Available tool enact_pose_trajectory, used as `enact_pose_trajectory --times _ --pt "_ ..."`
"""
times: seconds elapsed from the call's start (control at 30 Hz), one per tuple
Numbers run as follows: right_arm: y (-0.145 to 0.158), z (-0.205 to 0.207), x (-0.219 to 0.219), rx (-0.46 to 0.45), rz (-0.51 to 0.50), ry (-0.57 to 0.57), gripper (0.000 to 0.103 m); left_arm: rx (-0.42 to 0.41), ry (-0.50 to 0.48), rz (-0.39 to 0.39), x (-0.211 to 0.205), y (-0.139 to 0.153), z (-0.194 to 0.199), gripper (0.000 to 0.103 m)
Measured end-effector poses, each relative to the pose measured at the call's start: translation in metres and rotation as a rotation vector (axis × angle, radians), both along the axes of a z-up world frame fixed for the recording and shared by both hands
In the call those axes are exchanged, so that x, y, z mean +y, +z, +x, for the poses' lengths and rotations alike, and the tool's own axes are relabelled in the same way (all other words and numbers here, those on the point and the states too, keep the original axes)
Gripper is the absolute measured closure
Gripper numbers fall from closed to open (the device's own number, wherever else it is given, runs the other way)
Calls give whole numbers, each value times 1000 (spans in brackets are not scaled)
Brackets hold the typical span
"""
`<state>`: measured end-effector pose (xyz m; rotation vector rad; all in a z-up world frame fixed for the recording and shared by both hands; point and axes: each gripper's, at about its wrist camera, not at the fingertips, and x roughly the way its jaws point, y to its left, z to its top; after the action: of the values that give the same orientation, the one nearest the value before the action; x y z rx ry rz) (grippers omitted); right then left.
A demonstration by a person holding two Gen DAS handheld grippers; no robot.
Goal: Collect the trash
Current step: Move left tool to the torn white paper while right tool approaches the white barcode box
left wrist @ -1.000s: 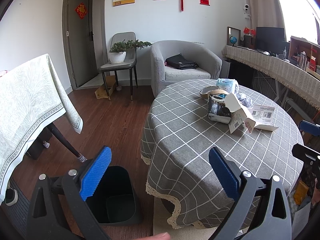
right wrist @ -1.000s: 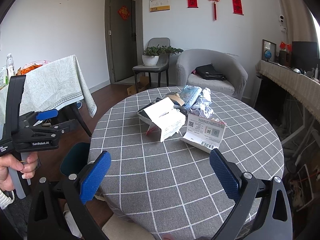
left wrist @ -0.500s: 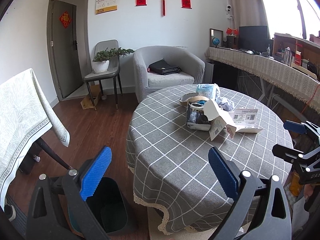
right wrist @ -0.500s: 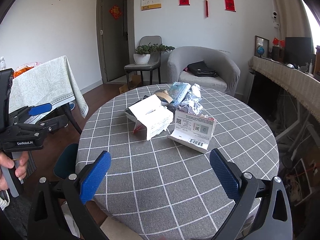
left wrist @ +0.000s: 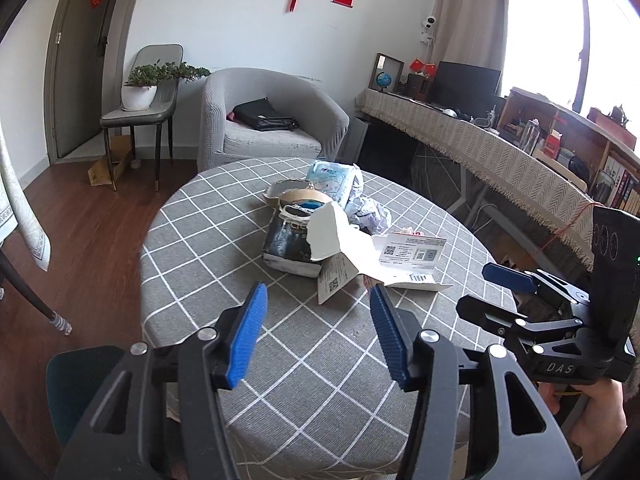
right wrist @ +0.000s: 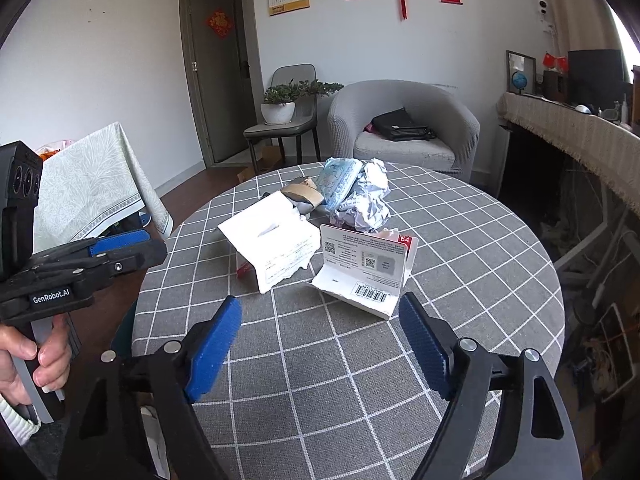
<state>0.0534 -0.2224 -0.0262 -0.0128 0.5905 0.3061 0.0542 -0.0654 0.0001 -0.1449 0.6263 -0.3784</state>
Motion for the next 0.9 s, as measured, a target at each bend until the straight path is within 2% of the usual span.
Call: enact_pose_trajectory --times 0.07,0.13,0.23,0.47,0.7,0.83,0.9 --pt "0 4 -3 5 7 3 25 28 -21 -45 -4 -3 8 53" --pt "-1 7 -6 14 7 6 27 63 -38 -87 -8 -8 16 60" --pt "-4 13 -12 33 12 6 31 95 -53 -119 -15 -14 28 67" --pt "-6 29 -25 54 30 1 35 123 -42 -188 -17 -18 48 71" --pt "-13 44 -35 85 13 9 55 125 -48 -221 -23 -18 60 80" --pt "-14 51 -44 89 20 20 58 118 -63 -203 -30 -18 66 85" --pt "-12 55 -47 88 25 28 59 113 -63 -182 -32 -20 69 90"
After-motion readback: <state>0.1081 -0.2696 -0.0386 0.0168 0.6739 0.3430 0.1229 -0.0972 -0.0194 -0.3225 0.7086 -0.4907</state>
